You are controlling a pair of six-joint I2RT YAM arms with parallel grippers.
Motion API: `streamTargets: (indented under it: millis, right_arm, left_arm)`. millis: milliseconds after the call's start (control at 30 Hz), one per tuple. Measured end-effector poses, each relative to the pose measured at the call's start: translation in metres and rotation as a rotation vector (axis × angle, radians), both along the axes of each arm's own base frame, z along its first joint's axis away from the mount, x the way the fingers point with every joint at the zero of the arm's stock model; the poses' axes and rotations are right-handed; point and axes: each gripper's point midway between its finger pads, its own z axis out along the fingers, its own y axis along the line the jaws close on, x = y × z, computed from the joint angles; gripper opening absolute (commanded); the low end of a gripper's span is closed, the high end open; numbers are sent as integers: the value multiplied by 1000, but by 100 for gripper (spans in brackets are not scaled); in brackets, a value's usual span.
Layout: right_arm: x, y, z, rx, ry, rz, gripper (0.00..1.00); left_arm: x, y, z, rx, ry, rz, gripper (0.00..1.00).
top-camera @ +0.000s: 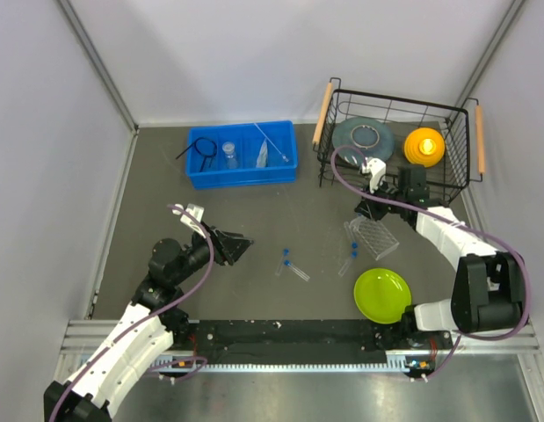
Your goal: Organize the chemistry lab equipment
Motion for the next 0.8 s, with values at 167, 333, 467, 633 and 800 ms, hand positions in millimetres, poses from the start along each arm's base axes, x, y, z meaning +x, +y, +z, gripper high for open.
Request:
streamTargets:
  millis: [167, 333, 467, 633, 800]
  right_arm:
    - [-2, 0, 2, -3, -6, 9, 14]
    - [-3, 0, 1, -6, -4, 17, 15]
    - [-4, 0, 1, -9, -5, 22, 16]
    - [-5, 1, 1, -7, -7, 32, 20]
    - [-7, 3, 1, 1, -2, 47, 23]
  left_arm:
    - [0, 0, 0, 0, 0, 0, 63]
    - [0, 0, 0, 0, 1, 0, 63]
    - [0, 0, 0, 0, 1, 0, 64]
    - [0, 0, 0, 0, 1, 0, 64]
    - [0, 0, 0, 0, 1, 0, 64]
